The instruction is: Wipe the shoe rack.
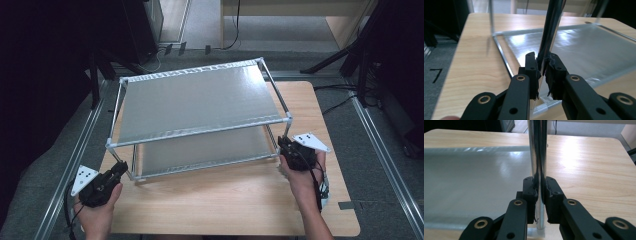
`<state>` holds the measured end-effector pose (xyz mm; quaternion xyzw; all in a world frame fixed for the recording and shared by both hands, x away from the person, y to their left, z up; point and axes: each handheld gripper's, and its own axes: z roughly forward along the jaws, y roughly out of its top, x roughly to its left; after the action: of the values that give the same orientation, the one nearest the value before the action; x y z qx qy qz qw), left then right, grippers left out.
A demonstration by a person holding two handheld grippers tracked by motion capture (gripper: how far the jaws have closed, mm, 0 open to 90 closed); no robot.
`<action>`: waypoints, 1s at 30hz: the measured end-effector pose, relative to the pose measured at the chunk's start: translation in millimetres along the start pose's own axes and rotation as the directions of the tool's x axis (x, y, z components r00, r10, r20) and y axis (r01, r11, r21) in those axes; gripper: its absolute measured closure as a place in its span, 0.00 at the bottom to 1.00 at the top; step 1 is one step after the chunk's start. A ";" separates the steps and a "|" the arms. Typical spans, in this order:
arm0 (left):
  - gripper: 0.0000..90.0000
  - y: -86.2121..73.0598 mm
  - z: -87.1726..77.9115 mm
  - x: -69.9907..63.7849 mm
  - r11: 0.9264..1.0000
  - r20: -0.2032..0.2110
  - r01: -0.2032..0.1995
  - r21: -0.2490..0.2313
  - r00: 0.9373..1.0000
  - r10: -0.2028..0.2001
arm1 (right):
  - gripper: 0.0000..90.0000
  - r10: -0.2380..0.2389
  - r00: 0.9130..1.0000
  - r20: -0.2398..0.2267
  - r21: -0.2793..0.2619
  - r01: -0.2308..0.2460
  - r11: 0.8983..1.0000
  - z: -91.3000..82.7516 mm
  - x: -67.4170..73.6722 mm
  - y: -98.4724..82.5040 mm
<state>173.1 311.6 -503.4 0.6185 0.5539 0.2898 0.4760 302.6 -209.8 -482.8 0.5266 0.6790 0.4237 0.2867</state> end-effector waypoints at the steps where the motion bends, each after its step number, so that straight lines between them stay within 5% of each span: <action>1: 0.89 -1.6 -2.4 -4.1 1.000 0.000 0.000 0.003 1.000 0.000 | 0.90 0.006 1.000 -0.002 0.002 -0.006 1.000 4.7 -3.4 0.5; 9: 0.88 -27.7 -12.0 -29.1 0.999 0.049 -0.012 0.031 0.999 0.010 | 0.89 0.013 1.000 0.017 0.014 -0.014 1.000 25.3 -23.0 -6.7; 20: 0.87 -40.0 -31.1 -34.7 0.999 0.132 -0.029 0.023 0.991 0.026 | 0.91 -0.030 0.999 0.045 -0.002 0.030 1.000 -24.8 -23.5 -36.1; 25: 0.89 -41.5 -32.6 -44.0 0.997 0.116 -0.079 0.020 0.990 0.076 | 0.89 -0.013 1.000 0.027 0.000 0.013 1.000 -43.7 -31.9 -45.0; 26: 0.89 -42.1 -32.3 -44.8 0.997 0.123 -0.077 0.017 0.990 0.075 | 0.83 0.011 1.000 0.000 0.000 -0.011 1.000 -48.3 -36.1 -46.6; 28: 0.89 -42.8 -31.8 -46.4 0.997 0.139 -0.080 0.014 0.987 0.078 | 0.55 0.069 0.995 -0.071 -0.010 -0.070 0.998 -58.7 -44.9 -45.4; 30: 0.89 -42.9 -31.4 -46.6 0.997 0.153 -0.082 0.014 0.985 0.079 | 0.41 0.052 0.997 -0.049 -0.024 -0.053 0.998 -70.8 -51.8 -43.6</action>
<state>117.5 272.3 -522.6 0.6655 0.4934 0.2554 0.4985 237.5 -282.5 -490.3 0.5302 0.6664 0.4519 0.2657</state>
